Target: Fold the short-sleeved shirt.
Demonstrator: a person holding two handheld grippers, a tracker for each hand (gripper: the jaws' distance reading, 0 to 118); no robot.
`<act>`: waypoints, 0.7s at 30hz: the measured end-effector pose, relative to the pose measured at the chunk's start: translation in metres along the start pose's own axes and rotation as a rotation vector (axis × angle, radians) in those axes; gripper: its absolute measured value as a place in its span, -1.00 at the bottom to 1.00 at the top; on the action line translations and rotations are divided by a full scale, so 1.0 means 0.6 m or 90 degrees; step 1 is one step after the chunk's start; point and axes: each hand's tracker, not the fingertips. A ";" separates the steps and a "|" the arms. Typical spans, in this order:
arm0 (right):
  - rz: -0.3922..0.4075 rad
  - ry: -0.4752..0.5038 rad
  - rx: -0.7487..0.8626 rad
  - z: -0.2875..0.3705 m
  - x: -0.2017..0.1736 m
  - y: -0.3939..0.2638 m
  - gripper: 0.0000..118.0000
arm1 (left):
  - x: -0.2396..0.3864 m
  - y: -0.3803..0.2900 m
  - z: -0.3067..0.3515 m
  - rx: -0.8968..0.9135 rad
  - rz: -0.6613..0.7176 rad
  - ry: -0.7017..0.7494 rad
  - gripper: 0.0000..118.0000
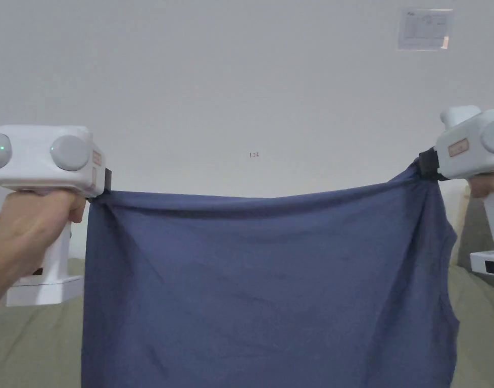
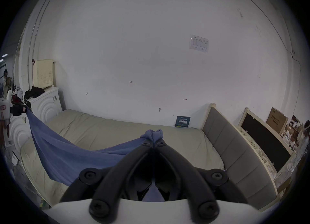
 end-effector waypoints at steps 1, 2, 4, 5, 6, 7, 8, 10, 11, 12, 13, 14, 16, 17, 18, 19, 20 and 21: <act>0.003 -0.002 0.000 -0.012 0.000 0.008 -0.97 | 0.003 0.003 -0.010 -0.001 0.000 0.002 -0.95; 0.008 -0.003 0.000 -0.025 0.000 0.017 -0.97 | 0.009 0.006 -0.020 -0.001 0.000 0.003 -0.95; 0.025 -0.011 0.002 -0.049 0.001 0.037 -0.97 | 0.019 0.013 -0.043 -0.002 -0.001 0.013 -0.95; 0.027 -0.014 0.003 -0.064 0.003 0.048 -0.97 | 0.024 0.018 -0.055 -0.001 -0.003 0.017 -0.95; 0.026 -0.014 0.007 -0.076 0.004 0.058 -0.97 | 0.032 0.022 -0.065 0.001 0.000 0.021 -0.95; 0.025 -0.015 0.009 -0.088 0.005 0.069 -0.97 | 0.037 0.027 -0.077 0.003 0.002 0.023 -0.95; 0.025 -0.015 0.012 -0.101 0.005 0.078 -0.97 | 0.042 0.032 -0.088 0.006 0.006 0.026 -0.95; 0.037 -0.023 0.018 -0.125 0.004 0.096 -0.97 | 0.051 0.042 -0.113 0.011 0.012 0.026 -0.95; 0.039 -0.022 0.023 -0.139 0.005 0.106 -0.97 | 0.057 0.049 -0.129 0.010 0.010 0.026 -0.95; 0.039 -0.022 0.025 -0.149 0.007 0.112 -0.97 | 0.062 0.053 -0.141 0.010 0.005 0.029 -0.95; 0.037 -0.023 0.029 -0.160 0.009 0.117 -0.97 | 0.066 0.055 -0.152 0.012 0.006 0.032 -0.95; 0.034 -0.024 0.029 -0.172 0.012 0.123 -0.97 | 0.072 0.057 -0.164 0.013 0.003 0.037 -0.95; 0.029 -0.030 0.035 -0.193 0.014 0.133 -0.97 | 0.080 0.061 -0.189 0.017 0.005 0.041 -0.95; 0.024 -0.032 0.039 -0.203 0.016 0.136 -0.97 | 0.084 0.063 -0.201 0.018 0.006 0.043 -0.95; 0.025 -0.030 0.038 -0.212 0.017 0.141 -0.97 | 0.088 0.065 -0.211 0.018 0.006 0.046 -0.95; 0.029 -0.033 0.039 -0.223 0.016 0.146 -0.97 | 0.091 0.067 -0.222 0.019 0.011 0.048 -0.95; 0.036 -0.037 0.039 -0.232 0.015 0.150 -0.97 | 0.094 0.071 -0.233 0.018 0.014 0.049 -0.95; 0.035 -0.038 0.045 -0.239 0.016 0.150 -0.97 | 0.096 0.072 -0.241 0.021 0.020 0.049 -0.95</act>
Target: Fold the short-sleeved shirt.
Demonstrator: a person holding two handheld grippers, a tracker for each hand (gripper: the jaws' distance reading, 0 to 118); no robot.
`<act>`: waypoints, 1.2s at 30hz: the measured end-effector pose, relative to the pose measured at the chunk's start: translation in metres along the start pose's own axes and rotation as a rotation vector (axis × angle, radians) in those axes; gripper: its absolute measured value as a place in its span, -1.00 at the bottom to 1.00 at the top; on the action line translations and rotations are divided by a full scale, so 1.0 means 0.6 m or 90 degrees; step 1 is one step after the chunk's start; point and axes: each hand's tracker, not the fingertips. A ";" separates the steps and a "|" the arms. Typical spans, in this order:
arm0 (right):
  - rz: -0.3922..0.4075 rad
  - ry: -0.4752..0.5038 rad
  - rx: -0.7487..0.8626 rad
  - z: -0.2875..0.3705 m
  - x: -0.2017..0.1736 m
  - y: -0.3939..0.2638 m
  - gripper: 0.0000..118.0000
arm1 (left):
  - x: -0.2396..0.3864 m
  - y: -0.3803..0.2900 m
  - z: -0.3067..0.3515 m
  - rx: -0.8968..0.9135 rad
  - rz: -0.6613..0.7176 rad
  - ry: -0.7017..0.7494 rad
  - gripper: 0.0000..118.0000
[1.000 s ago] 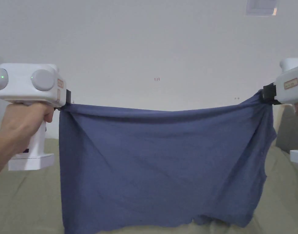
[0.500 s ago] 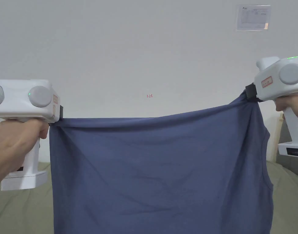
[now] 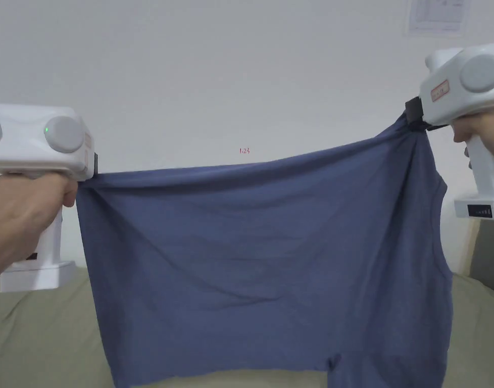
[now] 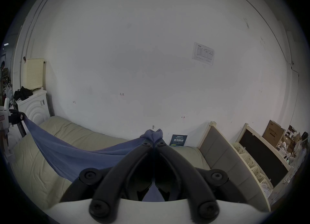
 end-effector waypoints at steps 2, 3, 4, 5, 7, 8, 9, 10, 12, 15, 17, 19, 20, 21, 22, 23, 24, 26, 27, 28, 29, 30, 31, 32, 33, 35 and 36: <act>-0.001 0.002 -0.001 -0.016 0.000 0.002 -0.97 | 0.009 0.000 -0.014 0.006 -0.002 0.005 -0.95; 0.006 -0.004 -0.002 -0.023 -0.002 0.001 -0.97 | 0.011 -0.002 -0.020 0.006 -0.004 0.004 -0.95; 0.008 -0.003 0.003 -0.029 -0.003 -0.007 -0.97 | 0.014 -0.007 -0.027 0.006 -0.008 0.005 -0.95; 0.008 0.000 0.001 -0.035 -0.004 -0.017 -0.97 | 0.016 -0.015 -0.032 0.005 -0.008 0.005 -0.95; 0.011 0.005 -0.016 -0.050 -0.007 -0.047 -0.97 | 0.019 -0.039 -0.045 -0.006 -0.016 0.003 -0.95; 0.008 0.008 -0.024 -0.056 -0.011 -0.067 -0.97 | 0.019 -0.055 -0.053 -0.014 -0.020 0.003 -0.95; 0.005 0.016 -0.036 -0.063 -0.013 -0.089 -0.97 | 0.020 -0.074 -0.061 -0.026 -0.021 0.005 -0.95; -0.001 0.021 -0.051 -0.067 -0.017 -0.118 -0.97 | 0.019 -0.096 -0.070 -0.042 -0.024 0.003 -0.95; -0.007 0.037 -0.079 -0.073 -0.028 -0.181 -0.97 | 0.020 -0.147 -0.084 -0.072 -0.032 -0.007 -0.95; -0.010 0.047 -0.131 -0.064 -0.044 -0.291 -0.97 | 0.020 -0.238 -0.091 -0.103 -0.059 -0.020 -0.95; -0.045 0.059 -0.158 -0.045 -0.054 -0.379 -0.97 | 0.015 -0.313 -0.084 -0.117 -0.063 -0.028 -0.95; -0.087 0.059 -0.184 -0.013 -0.061 -0.466 -0.97 | 0.008 -0.389 -0.069 -0.151 -0.071 -0.042 -0.95; -0.092 0.066 -0.205 0.013 -0.071 -0.507 -0.97 | 0.003 -0.425 -0.057 -0.158 -0.073 -0.047 -0.95; -0.113 0.072 -0.197 0.041 -0.075 -0.550 -0.97 | -0.002 -0.458 -0.043 -0.171 -0.081 -0.056 -0.95; -0.094 0.070 -0.231 0.066 -0.080 -0.585 -0.97 | -0.015 -0.490 -0.028 -0.182 -0.088 -0.059 -0.95; -0.092 0.083 -0.226 0.096 -0.083 -0.620 -0.97 | -0.024 -0.518 -0.009 -0.186 -0.091 -0.060 -0.95; -0.083 0.081 -0.236 0.126 -0.093 -0.648 -0.97 | -0.033 -0.545 0.011 -0.189 -0.094 -0.058 -0.95; -0.085 0.074 -0.244 0.193 -0.100 -0.709 -0.97 | -0.062 -0.595 0.056 -0.210 -0.095 -0.069 -0.95; -0.082 0.082 -0.264 0.224 -0.103 -0.734 -0.97 | -0.076 -0.619 0.080 -0.216 -0.089 -0.074 -0.95; -0.087 0.086 -0.259 0.256 -0.104 -0.758 -0.97 | -0.086 -0.638 0.100 -0.232 -0.091 -0.077 -0.95; -0.093 0.083 -0.266 0.286 -0.108 -0.777 -0.97 | -0.101 -0.657 0.123 -0.230 -0.088 -0.076 -0.95; -0.120 0.093 -0.266 0.316 -0.109 -0.796 -0.97 | -0.115 -0.676 0.145 -0.238 -0.079 -0.082 -0.95; -0.118 0.101 -0.273 0.339 -0.112 -0.811 -0.97 | -0.127 -0.692 0.164 -0.250 -0.070 -0.088 -0.95; -0.107 0.104 -0.283 0.358 -0.112 -0.825 -0.97 | -0.139 -0.709 0.185 -0.251 -0.059 -0.086 -0.95; -0.104 0.104 -0.281 0.381 -0.115 -0.838 -0.97 | -0.152 -0.724 0.203 -0.259 -0.065 -0.084 -0.95; -0.110 0.110 -0.285 0.419 -0.116 -0.860 -0.97 | -0.175 -0.748 0.241 -0.266 -0.059 -0.085 -0.95; -0.114 0.114 -0.290 0.435 -0.117 -0.871 -0.97 | -0.188 -0.759 0.262 -0.264 -0.047 -0.087 -0.95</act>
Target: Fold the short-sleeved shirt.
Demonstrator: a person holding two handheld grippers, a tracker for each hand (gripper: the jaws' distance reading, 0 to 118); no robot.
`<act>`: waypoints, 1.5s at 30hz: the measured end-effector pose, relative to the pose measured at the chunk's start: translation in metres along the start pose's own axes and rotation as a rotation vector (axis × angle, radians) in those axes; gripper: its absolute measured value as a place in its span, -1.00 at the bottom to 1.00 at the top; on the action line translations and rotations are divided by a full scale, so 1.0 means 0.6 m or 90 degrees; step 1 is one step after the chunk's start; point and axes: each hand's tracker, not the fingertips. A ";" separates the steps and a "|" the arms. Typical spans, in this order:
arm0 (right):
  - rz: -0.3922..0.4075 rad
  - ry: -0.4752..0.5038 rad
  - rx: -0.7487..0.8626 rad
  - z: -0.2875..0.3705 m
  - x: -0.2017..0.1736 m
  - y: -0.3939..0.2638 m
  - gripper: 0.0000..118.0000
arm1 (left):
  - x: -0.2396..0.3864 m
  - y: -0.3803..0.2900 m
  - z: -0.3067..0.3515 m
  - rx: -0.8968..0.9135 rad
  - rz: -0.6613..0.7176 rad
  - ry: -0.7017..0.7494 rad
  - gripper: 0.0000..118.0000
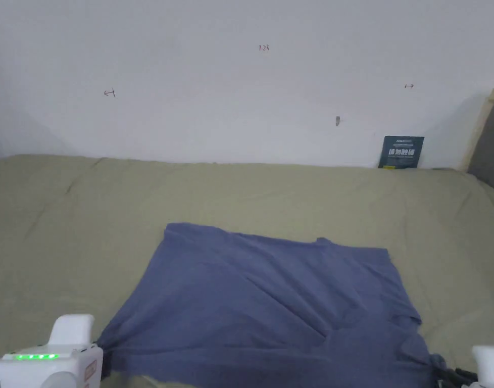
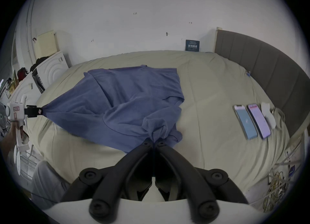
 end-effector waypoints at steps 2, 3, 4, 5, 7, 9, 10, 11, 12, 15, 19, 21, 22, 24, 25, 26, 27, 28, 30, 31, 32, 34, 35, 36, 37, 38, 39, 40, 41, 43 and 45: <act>-0.008 0.004 -0.007 0.014 0.003 -0.027 -0.97 | -0.018 -0.026 0.013 -0.008 0.008 -0.003 -0.95; -0.012 0.009 -0.013 0.020 0.004 -0.039 -0.97 | -0.024 -0.039 0.021 -0.013 0.011 -0.005 -0.95; -0.013 0.009 -0.017 0.026 0.004 -0.054 -0.97 | -0.029 -0.054 0.028 -0.016 0.013 -0.007 -0.95; -0.014 0.007 -0.019 0.030 0.004 -0.064 -0.97 | -0.032 -0.067 0.032 -0.022 0.018 -0.012 -0.95; -0.028 0.011 -0.027 0.039 0.009 -0.078 -0.97 | -0.037 -0.088 0.037 -0.030 0.018 -0.013 -0.95; -0.031 0.009 -0.030 0.048 0.013 -0.089 -0.97 | -0.042 -0.105 0.041 -0.039 0.026 -0.014 -0.95; -0.033 0.005 -0.032 0.052 0.016 -0.093 -0.97 | -0.048 -0.112 0.042 -0.040 0.036 -0.016 -0.95; -0.040 0.006 -0.032 0.054 0.021 -0.095 -0.97 | -0.054 -0.115 0.043 -0.042 0.046 -0.021 -0.95; -0.048 0.010 -0.037 0.054 0.027 -0.097 -0.97 | -0.060 -0.118 0.044 -0.046 0.053 -0.023 -0.95; -0.057 0.004 -0.038 0.055 0.039 -0.093 -0.97 | -0.069 -0.124 0.044 -0.051 0.068 -0.028 -0.95; -0.054 0.003 -0.056 0.049 0.044 -0.093 -0.97 | -0.068 -0.127 0.036 -0.066 0.071 -0.030 -0.95; -0.050 0.004 -0.067 0.042 0.047 -0.096 -0.97 | -0.061 -0.130 0.033 -0.070 0.064 -0.031 -0.95; -0.055 0.004 -0.081 0.037 0.048 -0.096 -0.97 | -0.059 -0.130 0.030 -0.076 0.059 -0.030 -0.95; -0.077 0.005 -0.098 0.026 0.051 -0.104 -0.97 | -0.064 -0.131 0.024 -0.082 0.065 -0.031 -0.95; -0.080 0.008 -0.106 0.023 0.052 -0.106 -0.96 | -0.062 -0.132 0.025 -0.084 0.069 -0.034 -0.95; -0.085 0.008 -0.104 0.021 0.052 -0.109 -0.93 | -0.063 -0.133 0.027 -0.083 0.076 -0.039 -0.95; -0.096 0.007 -0.106 0.021 0.052 -0.110 -0.84 | -0.066 -0.134 0.029 -0.081 0.084 -0.050 -0.89; -0.116 0.005 -0.106 0.022 0.054 -0.113 -0.31 | -0.070 -0.135 0.031 -0.079 0.092 -0.056 -0.40; -0.128 -0.026 -0.119 0.024 0.054 -0.114 0.86 | -0.073 -0.138 0.032 -0.109 0.106 -0.052 0.89; -0.130 -0.024 -0.116 0.030 0.052 -0.116 1.00 | -0.076 -0.142 0.033 -0.119 0.111 -0.042 1.00; -0.139 -0.005 -0.077 0.043 0.051 -0.119 1.00 | -0.080 -0.145 0.043 -0.066 0.098 -0.041 1.00; -0.138 -0.017 -0.094 0.056 0.044 -0.122 1.00 | -0.089 -0.150 0.047 -0.104 0.111 -0.037 1.00; -0.131 -0.014 -0.100 0.064 0.040 -0.123 1.00 | -0.095 -0.154 0.052 -0.110 0.125 -0.039 1.00; -0.128 -0.014 -0.100 0.073 0.034 -0.126 1.00 | -0.100 -0.157 0.058 -0.115 0.132 -0.046 1.00; -0.122 -0.027 -0.107 0.077 0.028 -0.129 0.97 | -0.095 -0.161 0.079 -0.111 0.132 -0.049 0.95; -0.115 -0.036 -0.114 0.080 0.024 -0.134 0.87 | -0.096 -0.166 0.090 -0.108 0.132 -0.048 0.84; -0.115 -0.030 -0.110 0.087 0.020 -0.139 0.60 | -0.097 -0.172 0.100 -0.100 0.126 -0.048 0.53; -0.113 -0.030 -0.103 0.095 0.016 -0.144 -0.15 | -0.098 -0.177 0.107 -0.087 0.118 -0.053 -0.43; -0.118 -0.038 -0.093 0.097 0.012 -0.148 -0.85 | -0.094 -0.180 0.116 -0.084 0.110 -0.051 -1.00; -0.106 -0.049 -0.108 0.091 0.012 -0.148 -1.00 | -0.088 -0.187 0.120 -0.060 0.103 -0.031 -1.00; -0.118 -0.027 -0.117 0.096 0.024 -0.142 -1.00 | -0.094 -0.185 0.112 -0.084 0.101 -0.054 -0.99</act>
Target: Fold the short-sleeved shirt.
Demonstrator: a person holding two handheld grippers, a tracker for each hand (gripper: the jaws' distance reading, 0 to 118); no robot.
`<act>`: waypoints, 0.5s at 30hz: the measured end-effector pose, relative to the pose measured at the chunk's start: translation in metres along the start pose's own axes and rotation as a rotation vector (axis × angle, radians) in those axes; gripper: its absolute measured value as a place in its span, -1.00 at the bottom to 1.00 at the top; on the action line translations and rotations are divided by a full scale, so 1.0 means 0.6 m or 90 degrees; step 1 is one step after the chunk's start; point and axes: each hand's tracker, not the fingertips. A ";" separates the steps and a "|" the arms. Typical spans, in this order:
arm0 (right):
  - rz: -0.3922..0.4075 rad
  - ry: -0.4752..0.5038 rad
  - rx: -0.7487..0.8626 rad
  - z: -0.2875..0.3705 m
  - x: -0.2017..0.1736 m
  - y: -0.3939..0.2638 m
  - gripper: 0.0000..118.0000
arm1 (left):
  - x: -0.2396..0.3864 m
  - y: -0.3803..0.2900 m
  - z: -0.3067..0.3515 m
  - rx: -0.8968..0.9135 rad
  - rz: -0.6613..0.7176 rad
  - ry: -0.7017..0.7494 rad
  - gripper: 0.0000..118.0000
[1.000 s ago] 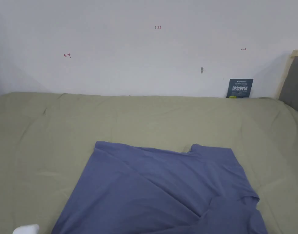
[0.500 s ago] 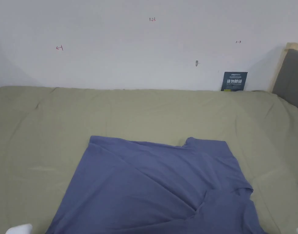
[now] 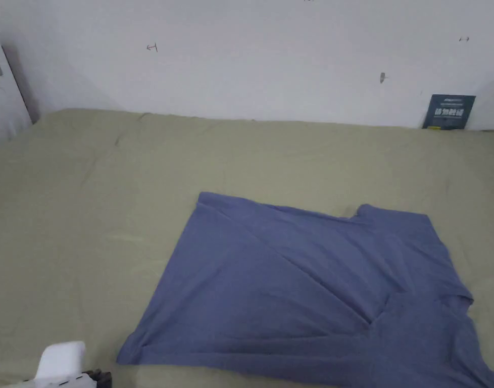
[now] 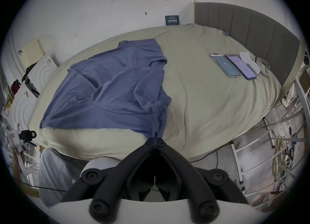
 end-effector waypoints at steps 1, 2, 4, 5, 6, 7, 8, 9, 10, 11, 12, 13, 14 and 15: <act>-0.006 0.001 0.006 0.000 0.005 0.002 -1.00 | 0.001 0.002 -0.002 0.005 -0.003 -0.001 -0.66; -0.009 0.001 0.008 0.001 0.000 0.004 -1.00 | 0.003 0.004 -0.005 0.011 -0.005 -0.002 -0.66; -0.010 0.001 0.013 0.008 -0.011 0.009 -1.00 | -0.002 0.014 -0.015 0.016 0.001 -0.001 0.09; -0.011 0.000 0.015 0.010 -0.011 0.011 -1.00 | -0.008 0.022 -0.030 -0.012 0.003 -0.008 0.92; -0.010 0.003 0.014 0.005 -0.011 0.009 -1.00 | 0.001 0.016 -0.029 0.035 -0.019 -0.021 1.00; -0.010 0.005 0.014 0.001 -0.011 0.007 -1.00 | 0.005 0.014 -0.035 0.001 -0.007 -0.008 0.97; -0.010 0.006 0.014 0.001 -0.012 0.008 -1.00 | 0.002 0.035 -0.049 -0.011 -0.023 0.003 0.98; -0.009 0.006 0.014 0.001 -0.012 0.008 -1.00 | 0.005 0.040 -0.060 -0.008 -0.036 0.013 0.97; -0.007 0.006 0.015 0.001 -0.012 0.009 -1.00 | 0.009 0.042 -0.070 -0.004 -0.048 0.028 0.97; -0.005 0.004 0.014 -0.006 -0.010 0.007 -1.00 | 0.014 0.043 -0.080 0.000 -0.064 0.044 0.97; -0.005 0.003 0.013 -0.007 -0.009 0.007 -1.00 | 0.016 0.056 -0.091 0.001 -0.072 0.052 0.97; -0.005 0.004 0.011 -0.008 -0.008 0.007 -1.00 | 0.019 0.065 -0.101 0.004 -0.071 0.052 0.97; -0.005 0.005 0.011 -0.009 -0.008 0.008 -1.00 | 0.021 0.068 -0.109 0.000 -0.078 0.045 0.97; 0.000 0.002 0.012 -0.004 -0.017 0.007 -1.00 | 0.026 0.069 -0.115 -0.003 -0.082 0.045 0.97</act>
